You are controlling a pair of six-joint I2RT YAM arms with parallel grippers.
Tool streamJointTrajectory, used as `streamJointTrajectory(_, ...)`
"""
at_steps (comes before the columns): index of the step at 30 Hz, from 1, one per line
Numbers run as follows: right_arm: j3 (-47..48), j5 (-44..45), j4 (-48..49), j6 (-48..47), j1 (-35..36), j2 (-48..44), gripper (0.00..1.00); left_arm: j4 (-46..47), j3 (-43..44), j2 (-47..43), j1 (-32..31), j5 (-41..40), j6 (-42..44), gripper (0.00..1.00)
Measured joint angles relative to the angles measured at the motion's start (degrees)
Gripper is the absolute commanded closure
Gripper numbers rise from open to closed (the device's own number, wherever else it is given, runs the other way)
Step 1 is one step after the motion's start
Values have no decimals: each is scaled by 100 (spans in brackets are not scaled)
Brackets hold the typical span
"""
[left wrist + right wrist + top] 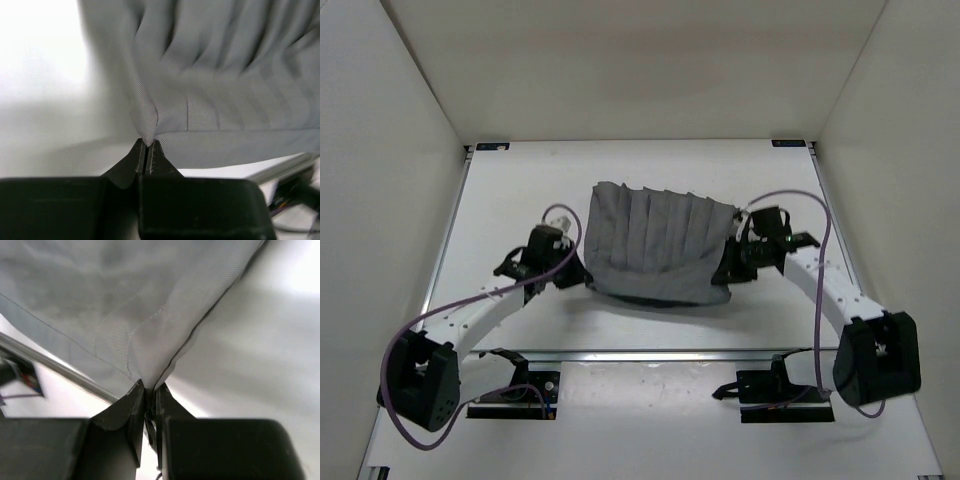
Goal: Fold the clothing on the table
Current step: Flatten the skirt out
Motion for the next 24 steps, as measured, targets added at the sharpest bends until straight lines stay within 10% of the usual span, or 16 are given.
streamJointTrajectory(7, 5547, -131, -605, -503, -116, 2771, 99, -717, 4044, 1602, 595, -140, 695, 100)
streamJointTrajectory(10, 6537, -114, -492, -595, -9, 2887, 100, -662, 4758, 1467, 675, -256, 846, 100)
streamJointTrajectory(24, 393, -739, 289, -306, 138, 916, 100, -745, -485, -721, 330, 79, 385, 100)
